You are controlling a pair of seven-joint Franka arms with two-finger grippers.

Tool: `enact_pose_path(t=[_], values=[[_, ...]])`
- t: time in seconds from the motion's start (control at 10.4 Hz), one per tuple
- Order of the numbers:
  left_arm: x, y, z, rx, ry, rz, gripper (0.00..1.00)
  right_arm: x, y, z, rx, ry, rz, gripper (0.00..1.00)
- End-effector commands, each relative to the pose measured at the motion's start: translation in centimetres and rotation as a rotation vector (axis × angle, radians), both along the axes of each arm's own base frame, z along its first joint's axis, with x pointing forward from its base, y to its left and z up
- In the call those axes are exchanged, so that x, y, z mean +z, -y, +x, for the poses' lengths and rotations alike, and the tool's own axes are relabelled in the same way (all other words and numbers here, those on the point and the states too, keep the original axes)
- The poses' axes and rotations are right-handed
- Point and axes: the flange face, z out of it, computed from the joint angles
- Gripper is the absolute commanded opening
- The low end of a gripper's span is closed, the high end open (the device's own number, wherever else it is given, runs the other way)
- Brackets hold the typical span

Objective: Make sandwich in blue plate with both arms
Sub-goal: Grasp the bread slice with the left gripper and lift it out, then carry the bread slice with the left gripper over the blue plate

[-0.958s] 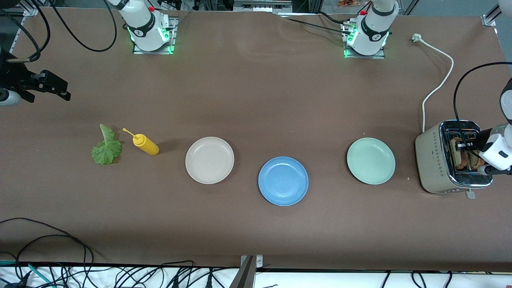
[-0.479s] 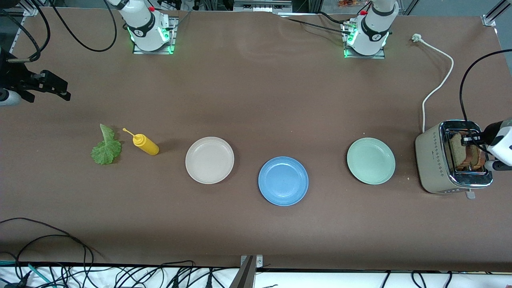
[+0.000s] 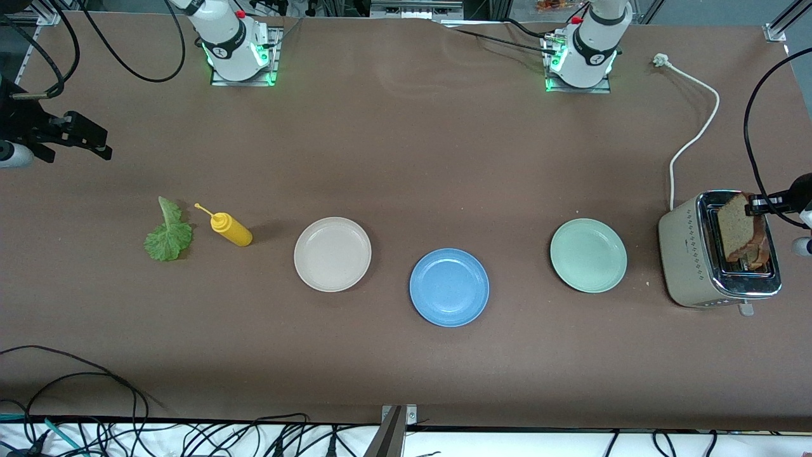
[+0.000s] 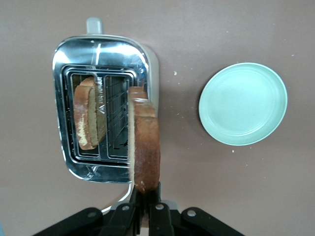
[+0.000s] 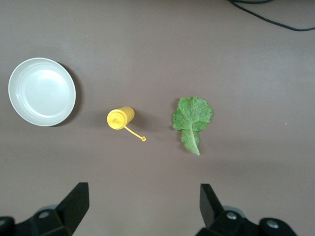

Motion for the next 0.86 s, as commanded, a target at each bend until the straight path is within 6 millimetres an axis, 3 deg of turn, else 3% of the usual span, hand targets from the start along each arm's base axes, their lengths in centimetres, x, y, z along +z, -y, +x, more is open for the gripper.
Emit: enact_pose_path(t=[0.0, 0.19, 0.48, 0.77], values=[[0.5, 1.6, 0.2, -0.030, -0.001, -0.053, 0.00, 0.3, 0.0, 0.0, 0.008, -0.002, 0.019, 1.00], [-0.1, 3.7, 0.6, -0.052, -0.004, -0.093, 0.00, 0.2, 0.1, 0.0, 0.006, -0.004, 0.019, 1.00], [-0.8, 9.4, 0.8, -0.100, -0.015, -0.168, 0.00, 0.2, 0.1, 0.0, 0.006, -0.004, 0.019, 1.00], [-5.0, 12.7, 1.5, -0.017, 0.008, -0.364, 0.00, 0.2, 0.1, 0.0, 0.006, -0.004, 0.019, 1.00]])
